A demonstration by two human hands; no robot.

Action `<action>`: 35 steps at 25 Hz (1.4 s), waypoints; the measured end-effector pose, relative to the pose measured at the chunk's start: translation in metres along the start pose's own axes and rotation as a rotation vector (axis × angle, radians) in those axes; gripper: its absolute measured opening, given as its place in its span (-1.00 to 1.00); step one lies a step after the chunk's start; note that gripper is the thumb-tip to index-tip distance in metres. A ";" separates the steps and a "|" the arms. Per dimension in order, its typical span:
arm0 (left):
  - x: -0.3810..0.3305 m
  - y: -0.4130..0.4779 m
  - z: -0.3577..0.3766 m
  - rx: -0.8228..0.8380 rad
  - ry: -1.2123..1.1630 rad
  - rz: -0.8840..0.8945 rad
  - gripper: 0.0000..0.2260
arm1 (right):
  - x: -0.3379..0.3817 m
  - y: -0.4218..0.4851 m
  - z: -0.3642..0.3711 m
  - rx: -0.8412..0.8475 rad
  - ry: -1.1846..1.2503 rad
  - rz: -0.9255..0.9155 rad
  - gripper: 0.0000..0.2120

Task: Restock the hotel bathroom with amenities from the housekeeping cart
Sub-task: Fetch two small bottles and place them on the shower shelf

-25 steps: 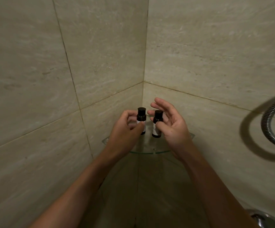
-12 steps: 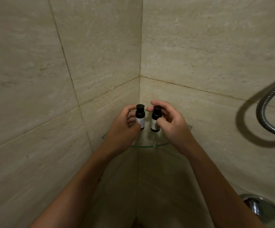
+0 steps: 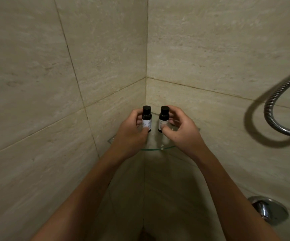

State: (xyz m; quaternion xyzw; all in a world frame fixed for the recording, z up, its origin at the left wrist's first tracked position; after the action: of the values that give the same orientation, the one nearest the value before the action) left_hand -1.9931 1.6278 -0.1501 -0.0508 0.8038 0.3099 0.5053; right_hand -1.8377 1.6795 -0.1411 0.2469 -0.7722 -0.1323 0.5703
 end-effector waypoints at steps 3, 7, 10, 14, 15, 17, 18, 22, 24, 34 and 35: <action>0.001 0.001 0.001 0.016 0.069 0.036 -0.58 | -0.002 0.001 0.002 0.044 -0.072 -0.004 -0.48; 0.002 0.002 0.000 0.013 0.077 0.030 -0.60 | -0.004 0.002 0.003 0.033 -0.134 -0.022 -0.47; 0.000 0.001 0.000 0.019 0.101 0.041 -0.59 | -0.004 0.003 0.005 0.041 -0.154 -0.025 -0.43; -0.002 0.000 0.001 0.033 0.098 0.040 -0.56 | -0.005 0.002 0.005 0.093 -0.129 0.000 -0.45; -0.002 0.000 0.000 0.030 0.096 0.038 -0.56 | -0.004 0.001 0.004 0.085 -0.129 -0.002 -0.46; -0.002 0.000 0.000 0.023 0.098 0.040 -0.56 | -0.002 0.001 0.003 0.055 -0.132 -0.024 -0.47; -0.002 0.000 0.000 0.023 0.095 0.042 -0.57 | -0.002 0.001 0.004 0.044 -0.142 -0.036 -0.46; -0.002 -0.001 0.001 0.034 0.077 0.044 -0.57 | -0.003 0.000 0.005 0.075 -0.115 -0.026 -0.44; -0.001 -0.001 0.001 0.041 0.075 0.042 -0.57 | -0.003 -0.001 0.006 0.088 -0.106 -0.021 -0.44; -0.002 0.000 0.003 0.043 0.082 0.059 -0.60 | -0.005 0.000 0.006 0.086 -0.092 -0.005 -0.43; -0.002 0.001 0.003 0.042 0.083 0.061 -0.60 | -0.006 0.001 0.006 0.078 -0.099 -0.003 -0.43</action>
State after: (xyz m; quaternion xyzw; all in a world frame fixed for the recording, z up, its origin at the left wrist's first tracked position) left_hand -1.9903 1.6292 -0.1489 -0.0287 0.8314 0.3059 0.4630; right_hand -1.8419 1.6827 -0.1472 0.2633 -0.8038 -0.1148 0.5209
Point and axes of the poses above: each hand's wrist, its own y-axis towards the middle knuckle, its own z-axis out of the palm, x = y × z, the point moved 9 cm from there along y, towards the middle knuckle, and after that the axes turned 10 degrees about -x, right-handed, at the moved point
